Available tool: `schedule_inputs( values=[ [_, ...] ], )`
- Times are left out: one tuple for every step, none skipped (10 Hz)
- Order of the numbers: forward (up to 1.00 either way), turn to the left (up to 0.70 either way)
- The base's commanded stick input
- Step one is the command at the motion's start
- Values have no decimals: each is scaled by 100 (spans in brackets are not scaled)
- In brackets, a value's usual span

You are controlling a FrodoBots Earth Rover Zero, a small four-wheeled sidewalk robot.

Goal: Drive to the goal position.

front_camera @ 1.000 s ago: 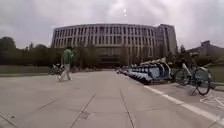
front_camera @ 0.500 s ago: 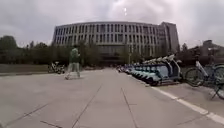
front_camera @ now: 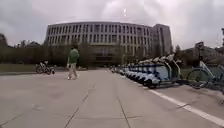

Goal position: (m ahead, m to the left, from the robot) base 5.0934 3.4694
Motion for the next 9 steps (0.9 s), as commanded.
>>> schedule_inputs(
  values=[
    [100,0],
    [100,0],
    [100,0],
    [100,0],
    [100,0],
    [100,0],
    [100,0],
    [100,-27],
    [100,-40]
  ],
)
